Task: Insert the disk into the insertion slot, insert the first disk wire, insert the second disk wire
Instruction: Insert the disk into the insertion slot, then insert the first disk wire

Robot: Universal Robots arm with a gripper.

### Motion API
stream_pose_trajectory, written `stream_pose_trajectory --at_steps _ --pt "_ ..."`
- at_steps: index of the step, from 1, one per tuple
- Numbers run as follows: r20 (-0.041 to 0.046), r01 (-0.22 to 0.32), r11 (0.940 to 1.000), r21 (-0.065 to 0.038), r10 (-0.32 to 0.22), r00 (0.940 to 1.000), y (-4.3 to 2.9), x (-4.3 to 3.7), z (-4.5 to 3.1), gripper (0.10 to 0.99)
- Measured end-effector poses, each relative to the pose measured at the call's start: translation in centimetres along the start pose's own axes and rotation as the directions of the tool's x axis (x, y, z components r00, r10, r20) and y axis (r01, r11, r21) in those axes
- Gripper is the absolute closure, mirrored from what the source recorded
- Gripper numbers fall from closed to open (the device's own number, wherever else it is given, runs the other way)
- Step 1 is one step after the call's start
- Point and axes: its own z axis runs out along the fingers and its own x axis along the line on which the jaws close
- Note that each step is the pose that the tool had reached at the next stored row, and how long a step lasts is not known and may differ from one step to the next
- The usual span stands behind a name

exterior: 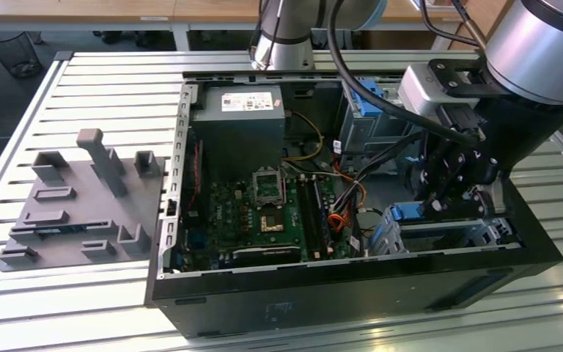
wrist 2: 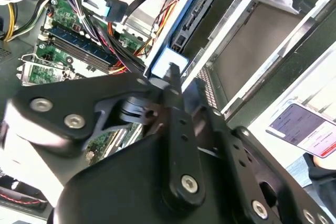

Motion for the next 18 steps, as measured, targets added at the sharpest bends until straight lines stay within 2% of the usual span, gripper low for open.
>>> stream_pose_trajectory --at_steps 2,3,4,18 --pt "0.0000 0.000 1.0000 0.000 0.000 1.0000 0.00 -0.03 0.00 0.906" --pt "0.0000 0.000 1.0000 0.000 0.000 1.0000 0.00 -0.06 0.00 0.906" --pt "0.0000 0.000 1.0000 0.000 0.000 1.0000 0.00 -0.10 0.00 0.965" --pt "0.0000 0.000 1.0000 0.000 0.000 1.0000 -0.13 -0.49 0.08 0.980"
